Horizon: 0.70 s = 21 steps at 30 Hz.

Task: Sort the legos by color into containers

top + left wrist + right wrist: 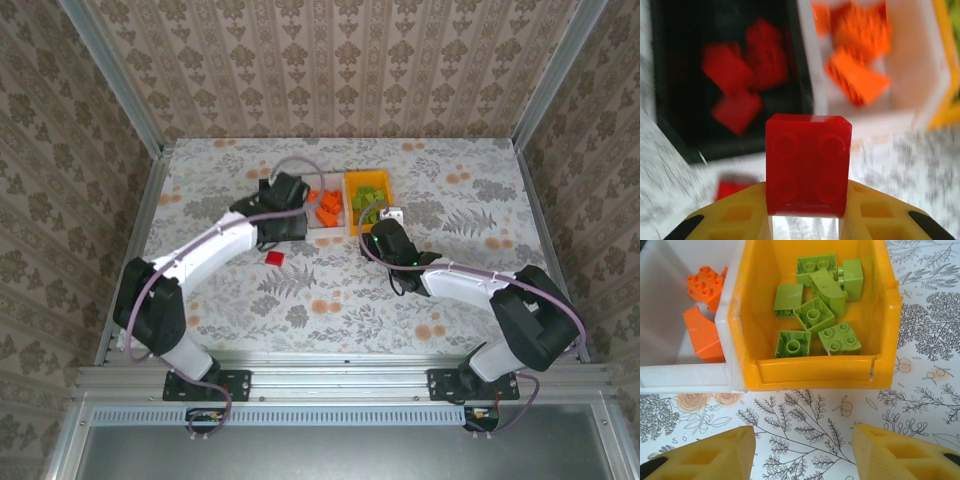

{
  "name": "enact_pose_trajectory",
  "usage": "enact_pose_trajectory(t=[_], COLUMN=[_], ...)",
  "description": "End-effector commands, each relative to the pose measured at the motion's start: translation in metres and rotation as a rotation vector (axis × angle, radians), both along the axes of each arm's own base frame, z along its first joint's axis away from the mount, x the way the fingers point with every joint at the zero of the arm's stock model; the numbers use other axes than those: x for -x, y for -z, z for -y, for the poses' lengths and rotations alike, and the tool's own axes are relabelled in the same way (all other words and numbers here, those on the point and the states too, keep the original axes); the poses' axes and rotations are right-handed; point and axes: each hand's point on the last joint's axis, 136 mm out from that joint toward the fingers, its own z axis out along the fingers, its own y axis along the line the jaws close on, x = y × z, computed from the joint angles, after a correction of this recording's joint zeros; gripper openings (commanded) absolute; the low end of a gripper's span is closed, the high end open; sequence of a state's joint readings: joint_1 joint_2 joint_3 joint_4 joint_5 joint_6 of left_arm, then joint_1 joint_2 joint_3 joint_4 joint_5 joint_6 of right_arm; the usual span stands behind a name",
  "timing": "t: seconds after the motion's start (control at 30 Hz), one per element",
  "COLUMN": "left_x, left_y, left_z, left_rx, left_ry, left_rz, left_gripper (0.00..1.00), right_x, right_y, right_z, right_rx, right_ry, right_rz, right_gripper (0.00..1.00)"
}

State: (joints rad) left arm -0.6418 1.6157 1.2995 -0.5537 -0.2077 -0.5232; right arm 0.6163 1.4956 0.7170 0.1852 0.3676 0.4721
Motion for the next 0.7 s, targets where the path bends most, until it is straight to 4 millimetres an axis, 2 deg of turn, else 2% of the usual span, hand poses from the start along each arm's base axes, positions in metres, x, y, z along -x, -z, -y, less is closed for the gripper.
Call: enact_pose_trajectory(t=[0.0, 0.13, 0.27, 0.4, 0.47, 0.57, 0.67], left_x=[-0.024, -0.053, -0.068, -0.077, -0.077, -0.073, -0.063], left_y=[0.019, 0.026, 0.038, 0.041, 0.041, 0.031, 0.013], left_z=[-0.014, -0.019, -0.023, -0.024, -0.023, -0.021, -0.024], left_rx=[-0.113, -0.169, -0.179, -0.164, -0.150, -0.129, -0.111], left_ry=[0.027, -0.027, -0.054, -0.063, -0.057, -0.043, -0.021], left_rz=[-0.060, -0.071, -0.091, -0.103, -0.111, -0.101, -0.050], left_gripper=[0.25, 0.22, 0.26, 0.30, 0.38, 0.68, 0.79], right_x=[-0.006, -0.008, -0.008, -0.007, -0.006, -0.006, -0.005], right_y=[-0.009, -0.005, -0.005, -0.009, -0.010, -0.012, -0.013], right_z=[-0.007, -0.006, -0.007, -0.007, -0.007, -0.007, -0.007], right_rx=[-0.019, -0.006, -0.006, -0.011, -0.012, -0.017, -0.013], right_ry=[0.001, 0.004, 0.000, -0.004, -0.005, -0.009, -0.006], right_rz=[0.026, 0.017, 0.015, 0.020, 0.023, 0.026, 0.023], right_gripper=[0.55, 0.55, 0.55, 0.55, 0.55, 0.57, 0.58])
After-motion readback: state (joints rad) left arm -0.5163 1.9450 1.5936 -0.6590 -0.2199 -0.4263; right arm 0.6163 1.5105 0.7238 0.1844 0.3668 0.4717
